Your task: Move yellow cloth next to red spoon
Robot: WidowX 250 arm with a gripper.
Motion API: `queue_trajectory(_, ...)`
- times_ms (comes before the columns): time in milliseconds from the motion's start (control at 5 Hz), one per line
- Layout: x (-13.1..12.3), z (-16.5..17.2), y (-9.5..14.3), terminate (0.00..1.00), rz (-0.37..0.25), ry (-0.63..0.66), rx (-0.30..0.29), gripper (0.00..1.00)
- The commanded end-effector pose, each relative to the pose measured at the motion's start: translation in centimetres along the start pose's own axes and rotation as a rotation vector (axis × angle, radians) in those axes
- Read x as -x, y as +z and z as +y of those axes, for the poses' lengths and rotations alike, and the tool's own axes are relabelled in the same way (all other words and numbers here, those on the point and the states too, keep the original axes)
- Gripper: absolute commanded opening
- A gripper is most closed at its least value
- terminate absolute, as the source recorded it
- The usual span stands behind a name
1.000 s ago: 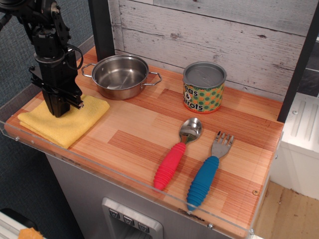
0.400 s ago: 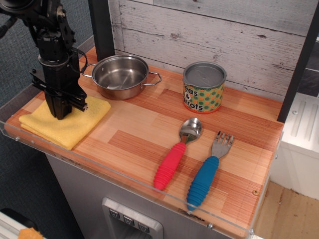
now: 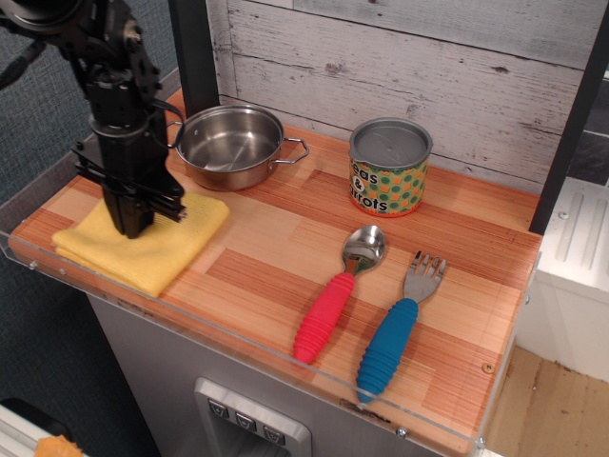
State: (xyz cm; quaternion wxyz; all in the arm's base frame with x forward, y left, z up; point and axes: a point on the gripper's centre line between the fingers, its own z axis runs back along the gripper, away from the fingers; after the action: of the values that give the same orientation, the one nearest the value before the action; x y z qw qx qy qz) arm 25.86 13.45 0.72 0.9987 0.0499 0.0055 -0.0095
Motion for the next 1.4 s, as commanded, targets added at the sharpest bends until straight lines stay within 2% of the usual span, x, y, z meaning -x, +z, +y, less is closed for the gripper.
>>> queue_trajectory(0, -0.4, -3.8, 1.0, 0.0, -0.004, 0.007, 0.03, 0.0)
queue_trajectory(200, -0.5, -5.2, 1.1, 0.0, 0.006, 0.058, 0.071, 0.0)
queue_trajectory(600, -0.9, -7.2, 1.0, 0.0, 0.006, 0.043, 0.07, 0.0)
queue_trajectory(800, -0.9, -7.9, 1.0, 0.0, 0.0, 0.024, 0.053, 0.0)
queue_trajectory(1000, -1.1, -8.0, 1.2, 0.0, 0.003, 0.03, 0.012, 0.0)
queue_trajectory(1200, -1.2, -8.1, 1.4, 0.0, -0.012, 0.034, 0.022, 0.0)
